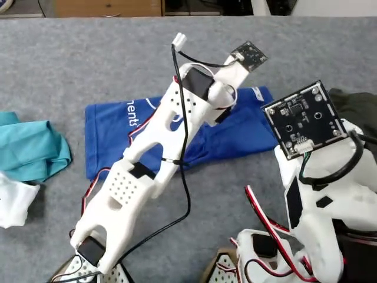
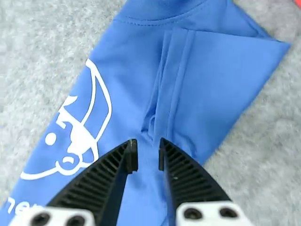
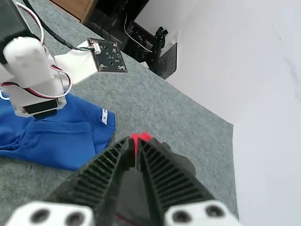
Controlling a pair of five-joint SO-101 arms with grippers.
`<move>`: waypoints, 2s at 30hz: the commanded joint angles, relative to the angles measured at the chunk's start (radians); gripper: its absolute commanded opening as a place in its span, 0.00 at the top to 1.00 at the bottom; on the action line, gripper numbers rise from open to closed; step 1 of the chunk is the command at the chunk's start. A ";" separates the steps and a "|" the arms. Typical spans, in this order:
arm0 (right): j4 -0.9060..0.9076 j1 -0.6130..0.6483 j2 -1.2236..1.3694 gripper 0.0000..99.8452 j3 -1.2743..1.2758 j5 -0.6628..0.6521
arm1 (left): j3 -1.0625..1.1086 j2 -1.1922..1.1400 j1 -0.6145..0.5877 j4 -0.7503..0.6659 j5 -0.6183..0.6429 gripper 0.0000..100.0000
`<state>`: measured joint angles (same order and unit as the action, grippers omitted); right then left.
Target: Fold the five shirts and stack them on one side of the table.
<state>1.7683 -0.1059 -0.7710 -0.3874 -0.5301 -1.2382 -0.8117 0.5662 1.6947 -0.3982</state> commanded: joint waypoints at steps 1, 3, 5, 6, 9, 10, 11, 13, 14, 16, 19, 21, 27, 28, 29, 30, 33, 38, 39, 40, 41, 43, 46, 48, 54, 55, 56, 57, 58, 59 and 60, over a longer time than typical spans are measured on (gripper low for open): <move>0.009 -0.013 0.002 0.96 0.004 -0.002 | -0.011 0.081 -0.044 0.046 0.020 0.91; 0.012 -0.013 0.001 0.96 0.007 -0.002 | -0.011 0.084 -0.098 0.064 0.034 0.91; 0.014 -0.013 0.001 0.96 0.008 -0.002 | -0.003 0.102 -0.172 0.064 0.080 0.91; 0.014 -0.013 0.001 0.96 0.008 -0.002 | 0.000 0.119 -0.213 0.066 0.100 0.91; 0.014 -0.013 0.004 0.96 0.010 -0.002 | 0.064 0.159 -0.331 0.066 0.157 0.91; 0.014 -0.013 0.005 0.96 0.010 -0.002 | 0.104 0.174 -0.368 0.066 0.169 0.92; 0.014 -0.013 0.007 0.96 0.010 -0.002 | 0.149 0.193 -0.407 0.066 0.178 0.92; 0.014 -0.013 0.005 0.96 0.028 -0.002 | 0.249 0.234 -0.479 0.066 0.219 0.92; 0.014 -0.013 0.002 0.96 0.051 -0.002 | 0.301 0.257 -0.511 0.066 0.247 0.92; 0.014 -0.015 -0.001 0.96 0.116 0.000 | 0.405 0.303 -0.565 0.066 0.301 0.92; 0.006 -0.056 -0.027 0.96 0.234 0.000 | 0.525 0.387 -0.629 0.066 0.325 0.91; 0.005 -0.070 -0.051 0.96 0.291 0.000 | 0.589 0.443 -0.663 0.066 0.319 0.91; 0.012 -0.074 -0.148 0.96 0.427 -0.005 | 0.752 0.526 -0.763 0.064 0.219 0.80; 0.012 -0.074 -0.165 0.96 0.444 -0.003 | 0.770 0.522 -0.776 0.064 0.199 0.79; 0.012 -0.074 -0.179 0.96 0.463 -0.002 | 0.784 0.516 -0.787 0.064 0.172 0.79; 0.012 -0.074 -0.193 0.96 0.484 -0.002 | 0.793 0.506 -0.796 0.061 0.147 0.79; 0.012 -0.076 -0.229 0.96 0.544 0.000 | 0.795 0.447 -0.822 0.017 0.124 0.80; 0.014 -0.076 -0.277 0.96 0.578 0.000 | 0.770 0.357 -0.835 0.005 0.117 0.79; 0.014 -0.076 -0.285 0.96 0.578 0.000 | 0.770 0.340 -0.832 0.005 0.117 0.79; 0.014 -0.076 -0.291 0.96 0.578 0.000 | 0.767 0.325 -0.829 0.005 0.117 0.79; 0.014 -0.076 -0.295 0.96 0.578 0.000 | 0.763 0.309 -0.825 0.003 0.117 0.79; 0.014 -0.076 -0.300 0.96 0.578 0.000 | 0.761 0.283 -0.806 -0.002 0.117 0.79; 0.014 -0.076 -0.300 0.96 0.578 0.000 | 0.761 0.266 -0.770 -0.002 0.118 0.79; 0.014 -0.076 -0.300 0.96 0.578 0.000 | 0.761 0.262 -0.760 -0.005 0.123 0.79; 0.014 -0.081 -0.300 0.96 0.575 0.000 | 0.764 0.257 -0.776 -0.075 0.118 0.79; 0.014 -0.093 -0.300 0.96 0.575 0.000 | 0.763 0.257 -0.776 -0.083 0.117 0.79; 0.014 -0.110 -0.298 0.96 0.575 0.000 | 0.763 0.257 -0.775 -0.095 0.117 0.79; 0.014 -0.124 -0.297 0.96 0.575 0.000 | 0.766 0.255 -0.775 -0.109 0.117 0.79; 0.014 -0.136 -0.297 0.96 0.576 0.000 | 0.772 0.255 -0.773 -0.124 0.117 0.79; 0.014 -0.148 -0.297 0.96 0.578 0.000 | 0.773 0.254 -0.773 -0.135 0.115 0.79; 0.014 -0.159 -0.297 0.96 0.578 -0.002 | 0.773 0.248 -0.773 -0.143 0.114 0.79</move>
<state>1.7699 -0.2256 -1.0671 0.1880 -0.5301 -0.4404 -0.5646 -0.2071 1.5827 -0.2708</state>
